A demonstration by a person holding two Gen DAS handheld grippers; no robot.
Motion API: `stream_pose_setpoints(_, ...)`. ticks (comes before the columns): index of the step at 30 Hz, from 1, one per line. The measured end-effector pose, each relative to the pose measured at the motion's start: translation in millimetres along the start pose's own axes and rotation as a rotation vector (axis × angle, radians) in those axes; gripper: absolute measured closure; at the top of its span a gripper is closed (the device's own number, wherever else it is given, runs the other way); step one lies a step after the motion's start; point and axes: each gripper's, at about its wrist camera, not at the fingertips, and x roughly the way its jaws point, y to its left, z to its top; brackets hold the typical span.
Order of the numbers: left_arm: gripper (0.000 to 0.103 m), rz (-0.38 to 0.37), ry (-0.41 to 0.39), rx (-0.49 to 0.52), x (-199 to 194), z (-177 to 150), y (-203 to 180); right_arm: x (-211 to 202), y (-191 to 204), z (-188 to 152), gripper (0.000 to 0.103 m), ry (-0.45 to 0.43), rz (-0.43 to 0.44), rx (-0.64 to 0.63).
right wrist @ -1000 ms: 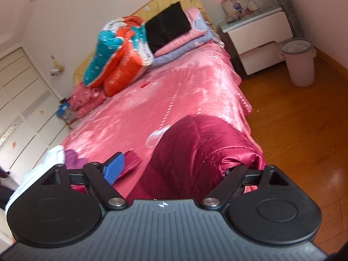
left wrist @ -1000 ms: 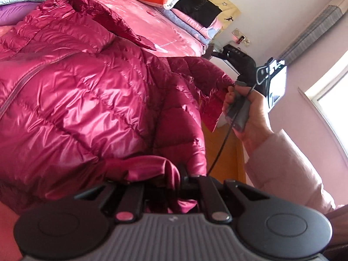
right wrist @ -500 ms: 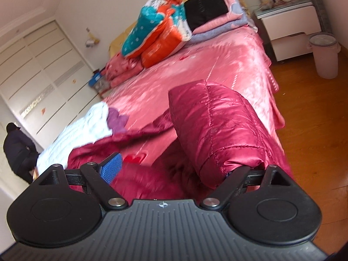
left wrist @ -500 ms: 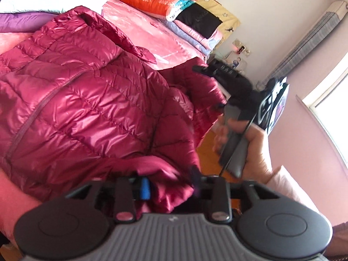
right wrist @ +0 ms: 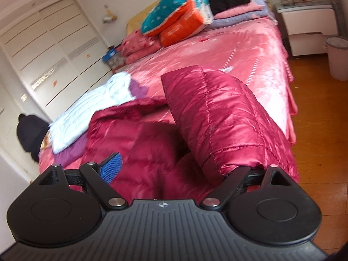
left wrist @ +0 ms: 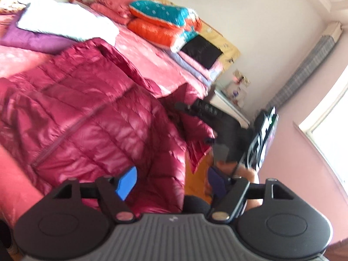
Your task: Fold large clothes
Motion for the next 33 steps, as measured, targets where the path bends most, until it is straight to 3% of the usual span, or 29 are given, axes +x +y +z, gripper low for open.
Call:
stream_pose_setpoints(5, 0.026, 0.07, -0.091, -0.016, -21, 5, 14, 1, 23, -11, 0.0, 0.059, 0.057, -0.126)
stream_pose_setpoints(15, 0.023, 0.206, -0.237, -0.072, -59, 14, 47, 15, 69, -47, 0.0, 0.257, 0.215, -0.434)
stream_pose_setpoints(24, 0.019, 0.281, -0.328, -0.125, -82, 19, 72, -1, 96, -63, 0.0, 0.353, 0.24, -0.692)
stream_pose_setpoints(26, 0.019, 0.282, -0.336, -0.14, -86, 19, 78, 5, 93, -64, 0.0, 0.398, 0.205, -0.684)
stream_pose_setpoints(29, 0.019, 0.283, -0.343, -0.153, -89, 18, 84, 23, 84, -56, 0.0, 0.492, 0.207, -0.545)
stream_pose_setpoints(33, 0.019, 0.284, -0.345, -0.164, -90, 16, 88, 12, 77, -38, 0.0, 0.51, 0.21, -0.49)
